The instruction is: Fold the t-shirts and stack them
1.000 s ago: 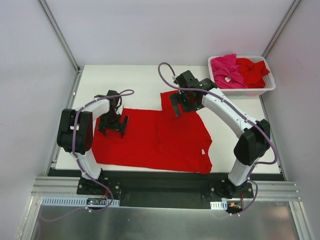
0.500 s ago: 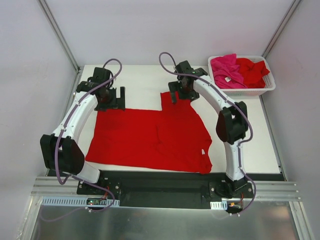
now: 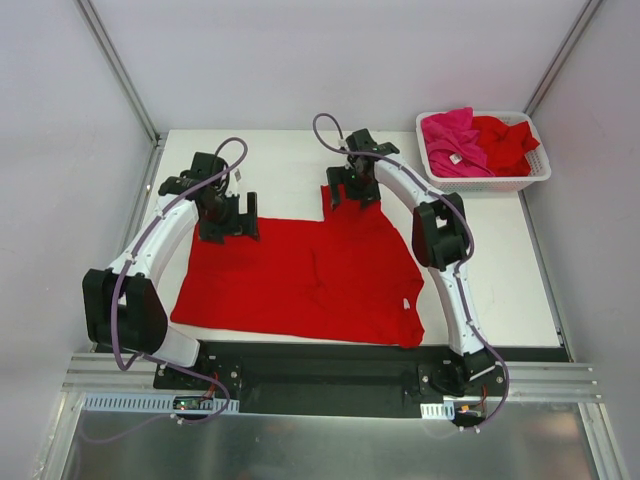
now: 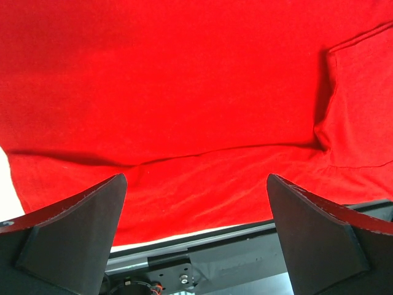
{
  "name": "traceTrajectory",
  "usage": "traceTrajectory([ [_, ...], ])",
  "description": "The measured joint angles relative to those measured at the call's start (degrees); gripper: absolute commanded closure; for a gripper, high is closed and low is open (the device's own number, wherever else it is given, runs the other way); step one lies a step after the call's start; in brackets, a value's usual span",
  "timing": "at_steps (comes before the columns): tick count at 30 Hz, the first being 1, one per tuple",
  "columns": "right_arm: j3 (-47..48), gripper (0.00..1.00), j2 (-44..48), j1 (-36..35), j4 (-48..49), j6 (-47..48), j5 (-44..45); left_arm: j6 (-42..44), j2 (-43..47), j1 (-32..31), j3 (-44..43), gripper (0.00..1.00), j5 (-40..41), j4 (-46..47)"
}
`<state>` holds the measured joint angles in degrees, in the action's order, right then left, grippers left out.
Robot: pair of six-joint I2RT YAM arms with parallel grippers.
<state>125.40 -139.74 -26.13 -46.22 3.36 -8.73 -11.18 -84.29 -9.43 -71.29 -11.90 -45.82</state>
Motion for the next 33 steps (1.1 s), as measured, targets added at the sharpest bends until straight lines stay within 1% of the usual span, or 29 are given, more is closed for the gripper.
traceTrajectory([
  [19,2.32,0.04,-2.19,0.70,3.80,0.94,-2.56,0.28,0.22,-1.90,1.11,0.01,-2.54,0.39],
  [22,1.46,0.04,-1.60,0.83,5.07,1.22,-1.09,0.28,0.22,-1.90,1.77,0.01,-2.54,0.59],
  [27,-3.37,0.04,2.49,1.36,8.02,1.14,3.06,0.28,0.24,-2.12,2.71,0.00,-2.56,0.63],
  [33,-2.95,0.04,3.37,2.36,10.88,1.46,6.54,0.31,0.50,-2.58,4.33,0.01,-2.62,0.96],
])
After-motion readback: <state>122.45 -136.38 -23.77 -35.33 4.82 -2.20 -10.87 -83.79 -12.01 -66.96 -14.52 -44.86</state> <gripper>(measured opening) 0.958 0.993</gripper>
